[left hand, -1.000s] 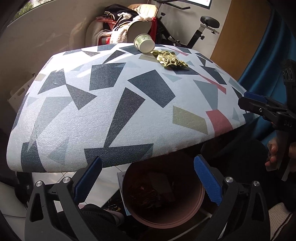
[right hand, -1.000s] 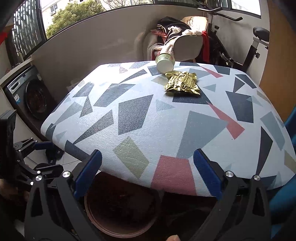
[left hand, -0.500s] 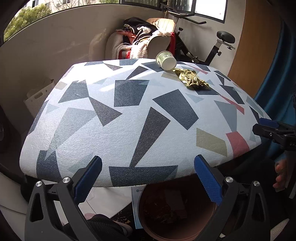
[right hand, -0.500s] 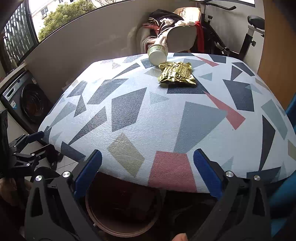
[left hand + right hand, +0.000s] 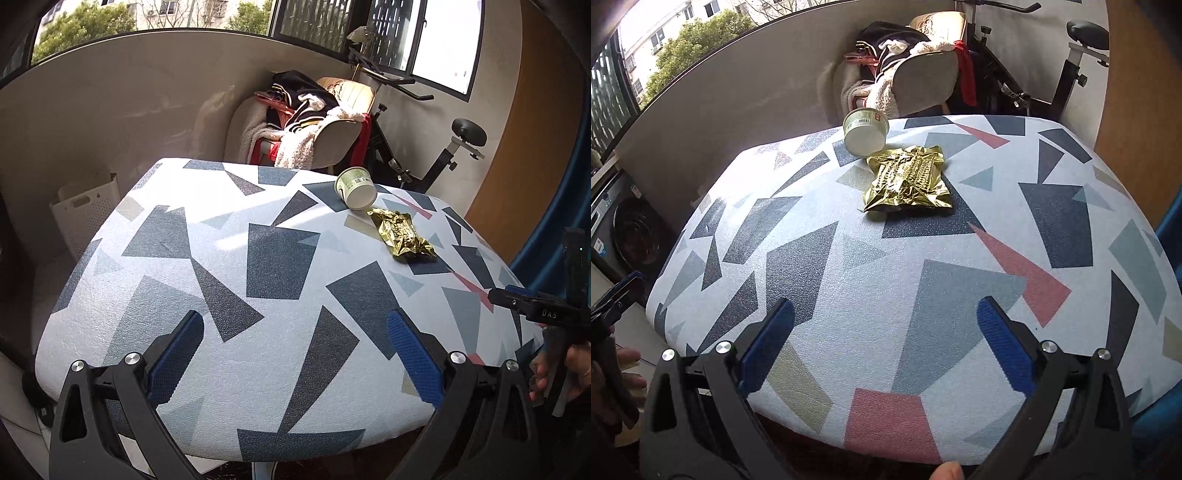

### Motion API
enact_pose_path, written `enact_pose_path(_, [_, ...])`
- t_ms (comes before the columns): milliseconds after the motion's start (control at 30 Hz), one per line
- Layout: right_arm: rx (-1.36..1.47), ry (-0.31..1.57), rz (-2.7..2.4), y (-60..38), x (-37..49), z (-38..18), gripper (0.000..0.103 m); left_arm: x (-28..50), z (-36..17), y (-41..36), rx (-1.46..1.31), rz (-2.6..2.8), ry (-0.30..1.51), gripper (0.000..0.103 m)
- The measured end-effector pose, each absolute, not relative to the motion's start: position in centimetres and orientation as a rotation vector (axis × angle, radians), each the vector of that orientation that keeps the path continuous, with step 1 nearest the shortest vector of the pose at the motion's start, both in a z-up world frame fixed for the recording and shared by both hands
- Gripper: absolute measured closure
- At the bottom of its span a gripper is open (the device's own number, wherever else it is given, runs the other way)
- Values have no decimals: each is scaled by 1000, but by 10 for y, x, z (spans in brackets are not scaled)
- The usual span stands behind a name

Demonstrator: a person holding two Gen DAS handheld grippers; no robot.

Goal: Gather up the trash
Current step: 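Move the right tool over the table toward the gold foil wrapper, then grasp the gold foil wrapper with the right tool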

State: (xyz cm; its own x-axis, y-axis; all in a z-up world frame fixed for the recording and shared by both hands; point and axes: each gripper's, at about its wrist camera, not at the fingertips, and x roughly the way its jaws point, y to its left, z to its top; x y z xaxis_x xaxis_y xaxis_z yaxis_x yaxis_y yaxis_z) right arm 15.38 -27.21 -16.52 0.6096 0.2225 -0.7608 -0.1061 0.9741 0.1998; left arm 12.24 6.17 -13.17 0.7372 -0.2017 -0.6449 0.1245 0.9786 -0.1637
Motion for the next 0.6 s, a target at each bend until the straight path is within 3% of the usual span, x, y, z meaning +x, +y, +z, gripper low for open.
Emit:
enact_pose_path(333, [310,951,120,-297,286,-209,6,189,-141,49,-111,-261,822,6])
enact_pose_path(600, [328,996,89,-300,365,-233,11,226,-148,48,-147,-219,827,6])
